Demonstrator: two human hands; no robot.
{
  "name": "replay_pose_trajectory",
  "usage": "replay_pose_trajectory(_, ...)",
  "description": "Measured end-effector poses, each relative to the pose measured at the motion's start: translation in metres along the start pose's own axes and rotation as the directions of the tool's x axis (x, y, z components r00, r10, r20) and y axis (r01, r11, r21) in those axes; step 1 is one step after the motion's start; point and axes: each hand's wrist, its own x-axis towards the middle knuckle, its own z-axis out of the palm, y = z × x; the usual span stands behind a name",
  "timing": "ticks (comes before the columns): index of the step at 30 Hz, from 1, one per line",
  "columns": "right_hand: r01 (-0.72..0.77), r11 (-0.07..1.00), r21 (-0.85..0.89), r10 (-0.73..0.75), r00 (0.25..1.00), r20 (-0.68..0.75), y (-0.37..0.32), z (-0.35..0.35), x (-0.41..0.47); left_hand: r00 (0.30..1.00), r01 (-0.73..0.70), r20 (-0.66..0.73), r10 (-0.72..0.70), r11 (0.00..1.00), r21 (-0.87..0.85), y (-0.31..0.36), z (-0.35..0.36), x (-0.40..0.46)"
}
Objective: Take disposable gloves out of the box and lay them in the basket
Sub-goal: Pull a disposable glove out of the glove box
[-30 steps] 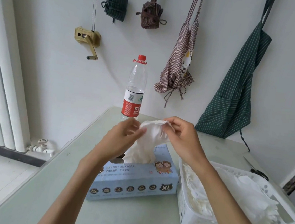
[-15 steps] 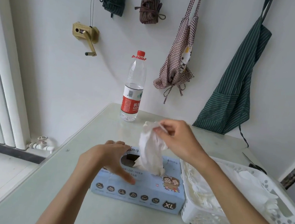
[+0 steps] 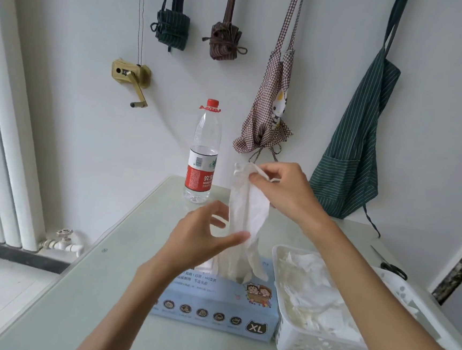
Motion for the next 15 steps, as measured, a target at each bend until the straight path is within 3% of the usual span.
replay_pose_trajectory(3,-0.037,0.997,0.074,0.040,0.998,-0.042,0.004,-0.003,0.001,1.000,0.007,-0.005,-0.007,0.998,0.062,-0.006,-0.001,0.007)
replay_pose_trajectory(7,-0.062,0.997,0.041,0.064,0.997,-0.044,0.013,-0.017,-0.001,0.999,0.027,0.020,-0.028,0.998,0.062,-0.010,-0.013,0.014)
replay_pose_trajectory(15,0.021,0.999,-0.048,-0.025,0.998,-0.066,0.007,-0.050,-0.005,0.996,-0.035,-0.083,0.024,0.992,-0.124,0.019,-0.035,0.035)
